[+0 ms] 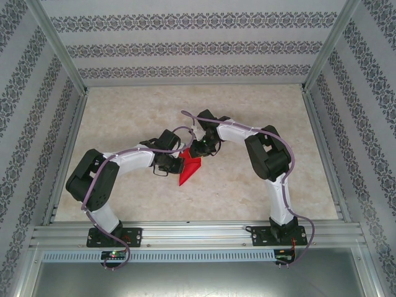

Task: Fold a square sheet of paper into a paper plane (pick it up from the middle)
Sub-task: Third fold the triangle at the center of the table.

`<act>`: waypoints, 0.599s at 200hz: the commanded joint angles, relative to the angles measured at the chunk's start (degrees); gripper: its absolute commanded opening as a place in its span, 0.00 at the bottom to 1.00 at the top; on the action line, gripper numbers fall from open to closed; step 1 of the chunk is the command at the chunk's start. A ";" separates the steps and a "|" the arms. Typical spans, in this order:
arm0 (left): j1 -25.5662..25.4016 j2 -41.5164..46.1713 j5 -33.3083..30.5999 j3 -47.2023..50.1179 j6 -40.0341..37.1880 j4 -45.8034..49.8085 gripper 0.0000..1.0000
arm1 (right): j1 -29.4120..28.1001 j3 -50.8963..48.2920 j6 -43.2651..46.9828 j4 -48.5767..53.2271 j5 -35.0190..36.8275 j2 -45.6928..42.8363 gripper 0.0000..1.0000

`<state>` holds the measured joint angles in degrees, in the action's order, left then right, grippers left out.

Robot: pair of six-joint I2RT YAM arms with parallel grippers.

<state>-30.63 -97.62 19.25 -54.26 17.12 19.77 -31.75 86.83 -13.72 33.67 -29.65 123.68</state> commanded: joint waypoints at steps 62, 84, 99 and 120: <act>0.73 -0.67 1.04 -0.58 1.49 2.07 0.01 | -0.33 -1.52 -0.61 1.58 0.66 -0.54 0.20; 0.67 0.33 2.21 -0.04 1.53 2.07 0.01 | -0.33 -1.58 -0.61 1.62 0.73 -0.56 0.20; 0.75 -0.06 1.94 -0.04 1.59 1.85 0.02 | -0.33 -1.60 -0.69 1.57 0.73 -0.54 0.20; 0.66 -1.46 1.56 -1.01 1.51 2.82 0.02 | -0.33 -1.57 -0.79 1.57 0.79 -0.56 0.21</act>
<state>-30.63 -98.04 20.53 -54.26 18.02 20.21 -31.75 86.80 -13.74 33.67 -29.65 123.68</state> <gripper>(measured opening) 0.060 0.204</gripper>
